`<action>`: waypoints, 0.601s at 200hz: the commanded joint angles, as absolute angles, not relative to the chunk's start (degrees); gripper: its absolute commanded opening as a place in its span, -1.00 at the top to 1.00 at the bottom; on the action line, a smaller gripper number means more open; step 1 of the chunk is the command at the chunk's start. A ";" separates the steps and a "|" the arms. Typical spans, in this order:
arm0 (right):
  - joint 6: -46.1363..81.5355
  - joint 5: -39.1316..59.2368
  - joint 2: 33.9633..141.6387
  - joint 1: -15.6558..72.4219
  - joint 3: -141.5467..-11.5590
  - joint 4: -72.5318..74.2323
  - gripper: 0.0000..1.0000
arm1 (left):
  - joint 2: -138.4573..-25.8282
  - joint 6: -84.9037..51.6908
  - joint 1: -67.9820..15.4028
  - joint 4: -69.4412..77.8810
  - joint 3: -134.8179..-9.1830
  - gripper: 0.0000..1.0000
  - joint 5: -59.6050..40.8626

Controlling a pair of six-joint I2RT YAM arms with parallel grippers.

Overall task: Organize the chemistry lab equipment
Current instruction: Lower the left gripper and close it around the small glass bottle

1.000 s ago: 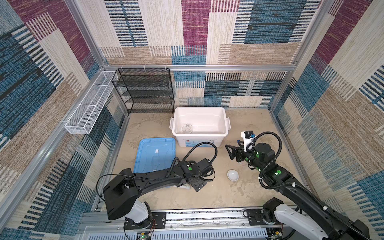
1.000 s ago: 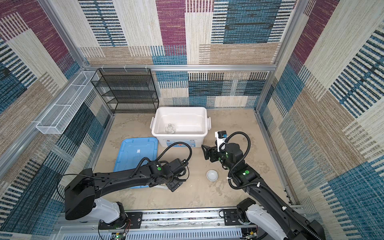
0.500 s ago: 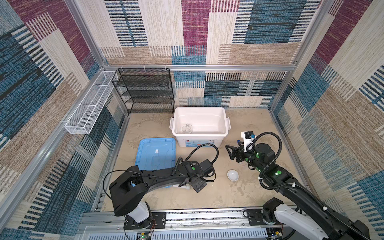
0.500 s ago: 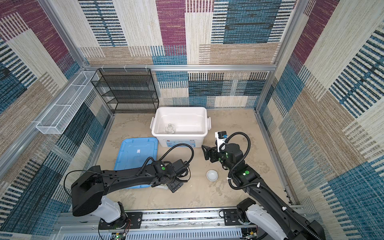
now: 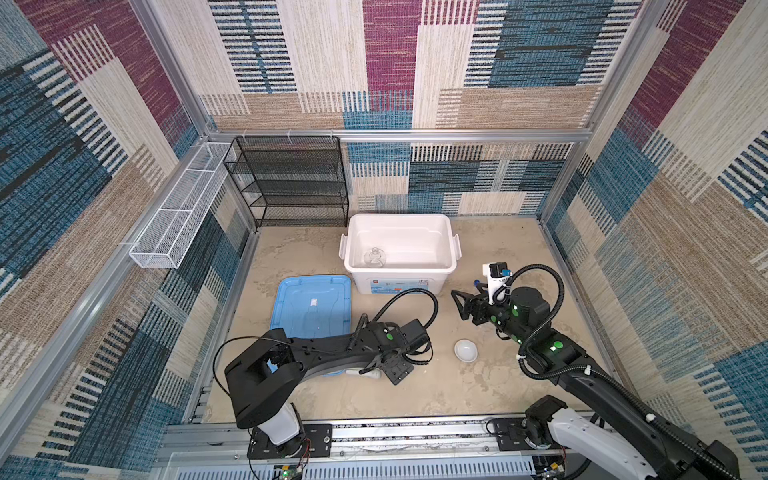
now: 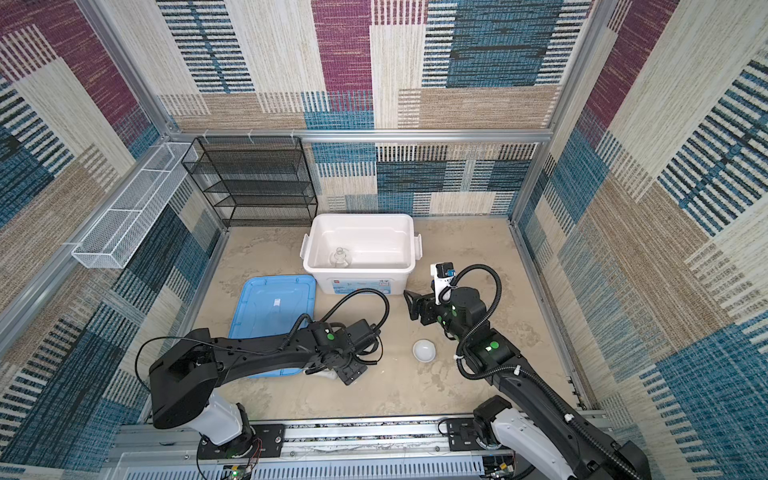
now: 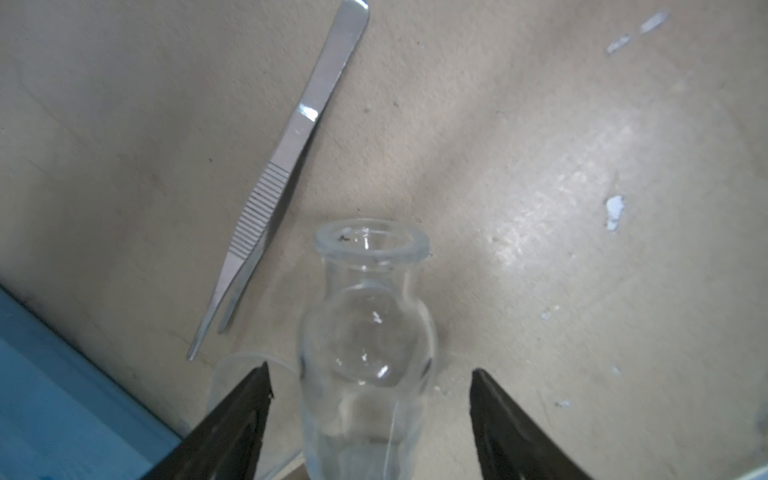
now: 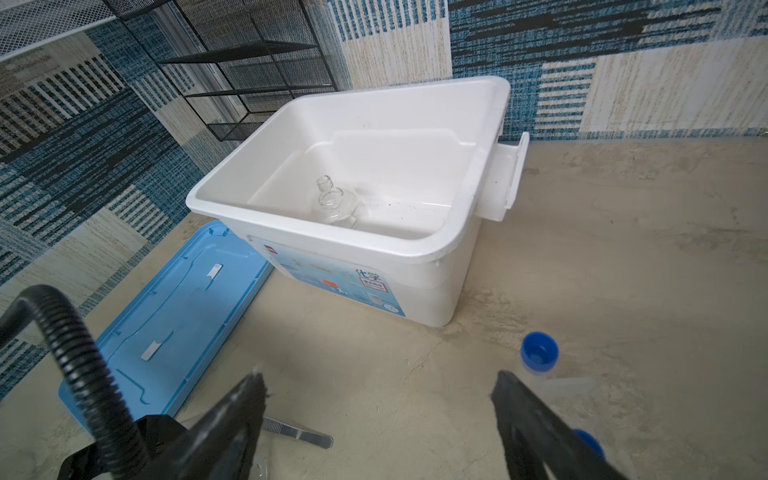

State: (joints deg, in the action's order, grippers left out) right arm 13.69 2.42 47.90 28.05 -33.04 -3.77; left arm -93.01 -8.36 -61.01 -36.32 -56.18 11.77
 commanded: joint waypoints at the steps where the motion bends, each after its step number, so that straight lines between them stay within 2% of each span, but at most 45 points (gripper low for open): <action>1: 13.88 1.84 47.68 28.08 -32.91 -2.19 -0.76 | -93.30 -8.88 -60.87 -35.42 -56.12 -0.50 10.66; 66: 13.84 1.59 47.46 28.04 -32.96 -2.34 -0.76 | -94.72 -8.77 -60.64 -34.62 -56.31 -0.35 9.22; 120: 13.68 1.54 47.46 28.05 -33.05 -2.35 -0.76 | -94.16 -8.74 -60.29 -33.45 -56.17 -0.01 9.04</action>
State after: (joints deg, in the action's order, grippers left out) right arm 13.67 2.37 47.62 28.05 -33.01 -3.79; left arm -94.80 -8.38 -60.40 -34.85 -56.10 9.87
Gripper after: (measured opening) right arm 0.879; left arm 0.537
